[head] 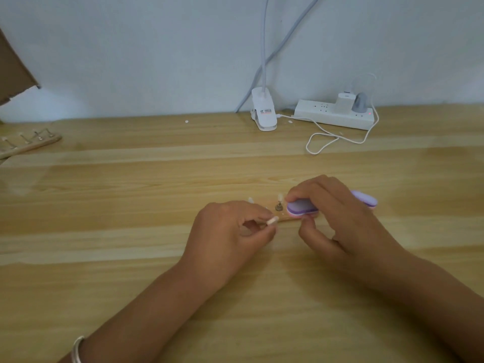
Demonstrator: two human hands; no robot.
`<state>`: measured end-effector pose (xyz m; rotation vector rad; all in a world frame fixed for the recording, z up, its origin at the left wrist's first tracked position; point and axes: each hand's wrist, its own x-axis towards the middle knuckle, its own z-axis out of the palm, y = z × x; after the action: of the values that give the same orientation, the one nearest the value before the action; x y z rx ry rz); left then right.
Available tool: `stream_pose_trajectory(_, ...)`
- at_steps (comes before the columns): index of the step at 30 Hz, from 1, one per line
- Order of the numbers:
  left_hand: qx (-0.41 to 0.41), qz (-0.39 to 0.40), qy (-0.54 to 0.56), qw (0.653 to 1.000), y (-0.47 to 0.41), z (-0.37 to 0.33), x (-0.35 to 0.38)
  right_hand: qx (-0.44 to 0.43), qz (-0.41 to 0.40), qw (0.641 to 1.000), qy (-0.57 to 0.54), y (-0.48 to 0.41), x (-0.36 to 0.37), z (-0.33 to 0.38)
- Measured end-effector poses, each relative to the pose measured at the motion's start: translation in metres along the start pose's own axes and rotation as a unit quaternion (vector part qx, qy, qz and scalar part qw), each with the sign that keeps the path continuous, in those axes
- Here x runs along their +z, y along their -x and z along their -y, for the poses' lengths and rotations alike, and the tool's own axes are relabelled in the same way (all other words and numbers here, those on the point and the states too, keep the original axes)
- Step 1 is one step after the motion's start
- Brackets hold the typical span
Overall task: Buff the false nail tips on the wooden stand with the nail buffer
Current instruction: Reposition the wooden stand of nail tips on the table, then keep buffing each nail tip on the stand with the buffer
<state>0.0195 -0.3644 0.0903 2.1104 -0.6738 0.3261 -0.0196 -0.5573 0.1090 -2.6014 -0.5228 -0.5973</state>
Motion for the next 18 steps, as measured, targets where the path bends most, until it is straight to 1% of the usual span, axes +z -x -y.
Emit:
stream_pose_trajectory(2,-0.012,-0.01,0.048,0.999,0.0,0.0,-0.001,-0.019,-0.048,0.999,-0.01,0.001,0.004,-0.004)
stream_pose_trajectory(5,-0.041,-0.009,0.11,0.993,-0.001,-0.001,-0.002,-0.023,-0.097,0.992,-0.076,0.002,0.008,-0.006)
stream_pose_trajectory(8,-0.029,0.001,0.121,0.992,-0.002,-0.002,-0.003,-0.091,-0.1,0.985,-0.106,0.004,0.013,-0.003)
stream_pose_trajectory(10,-0.024,0.011,0.13,0.991,-0.002,-0.002,-0.005,-0.132,-0.097,0.982,-0.091,0.004,0.017,-0.001)
stream_pose_trajectory(12,-0.03,0.008,0.136,0.99,-0.002,-0.002,-0.006,-0.14,-0.111,0.982,-0.059,0.001,0.017,-0.003)
stream_pose_trajectory(14,-0.04,0.001,0.133,0.99,-0.002,-0.002,-0.005,-0.119,-0.132,0.984,-0.024,-0.001,0.017,-0.006)
stream_pose_trajectory(16,-0.048,0.002,0.134,0.99,-0.002,-0.002,-0.004,-0.102,-0.139,0.985,-0.029,-0.001,0.017,-0.007)
stream_pose_trajectory(18,-0.041,0.006,0.132,0.99,-0.002,-0.003,-0.005,-0.124,-0.131,0.982,-0.058,0.002,0.021,-0.006)
